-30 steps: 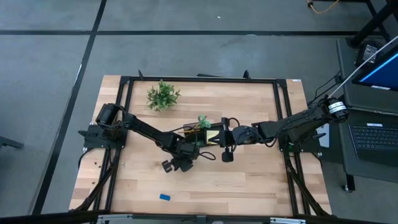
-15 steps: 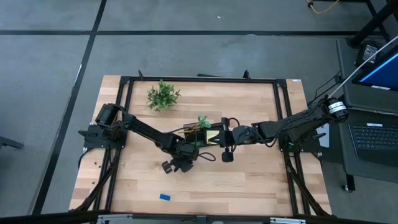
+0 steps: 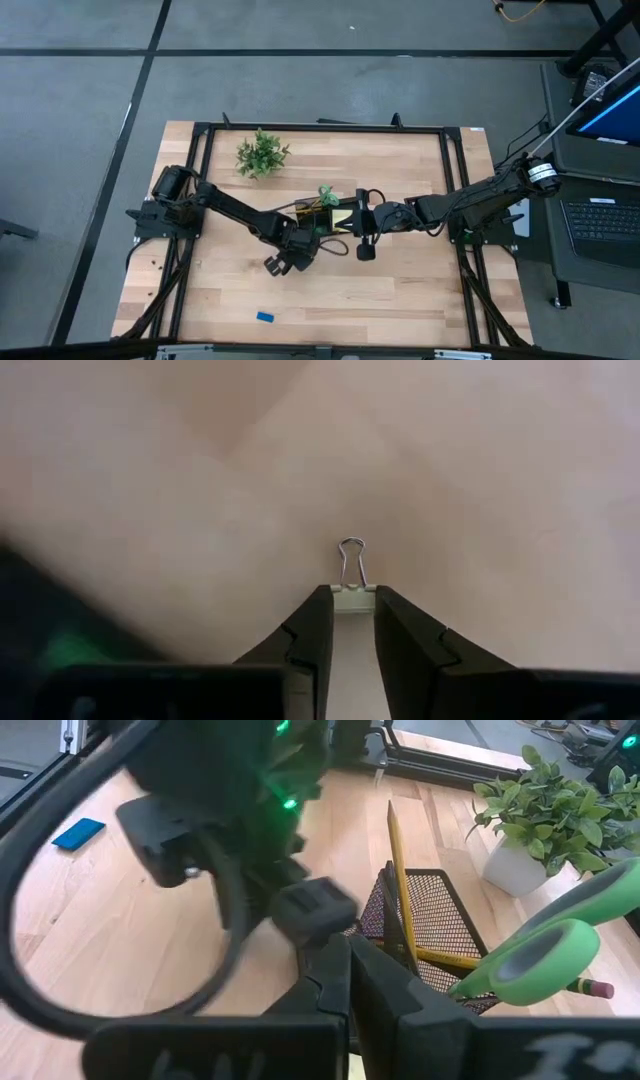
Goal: Pick and place office supplies into organizer
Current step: Put the right green binder clip into the black desk organizer
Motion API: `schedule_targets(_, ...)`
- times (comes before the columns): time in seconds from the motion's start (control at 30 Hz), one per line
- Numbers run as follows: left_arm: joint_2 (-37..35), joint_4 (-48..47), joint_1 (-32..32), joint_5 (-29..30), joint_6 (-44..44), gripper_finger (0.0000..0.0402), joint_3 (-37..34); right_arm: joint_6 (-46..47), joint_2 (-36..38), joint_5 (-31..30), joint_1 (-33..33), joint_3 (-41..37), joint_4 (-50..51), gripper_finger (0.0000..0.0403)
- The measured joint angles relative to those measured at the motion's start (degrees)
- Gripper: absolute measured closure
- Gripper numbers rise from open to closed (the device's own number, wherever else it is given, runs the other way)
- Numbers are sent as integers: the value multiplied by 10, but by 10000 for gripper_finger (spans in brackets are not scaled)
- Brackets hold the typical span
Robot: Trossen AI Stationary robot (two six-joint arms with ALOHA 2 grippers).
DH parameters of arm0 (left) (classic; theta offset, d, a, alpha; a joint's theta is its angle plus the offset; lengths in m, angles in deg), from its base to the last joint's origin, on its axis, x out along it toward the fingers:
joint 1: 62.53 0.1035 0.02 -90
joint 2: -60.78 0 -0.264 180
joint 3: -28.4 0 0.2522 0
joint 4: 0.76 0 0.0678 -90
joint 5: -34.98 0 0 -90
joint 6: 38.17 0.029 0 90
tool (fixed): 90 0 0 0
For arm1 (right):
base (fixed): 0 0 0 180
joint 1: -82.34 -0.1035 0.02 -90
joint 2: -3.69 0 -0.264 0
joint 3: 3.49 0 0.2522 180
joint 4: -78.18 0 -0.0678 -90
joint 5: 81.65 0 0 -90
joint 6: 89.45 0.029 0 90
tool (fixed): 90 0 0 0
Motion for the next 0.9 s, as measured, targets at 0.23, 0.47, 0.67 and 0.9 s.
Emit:
schedule_targets(0.23,-42,0,0,79,-7,342,3,0,0,0,0,0,-3,393)
schedule_targets(0.47,-66,6,20,135,-42,342,3,0,0,0,0,0,-3,393)
schedule_targets(0.67,-58,9,48,148,-81,342,3,0,0,0,0,0,-3,393)
schedule_targets(0.9,-58,15,57,177,-91,343,4,0,0,0,0,0,-1,393)
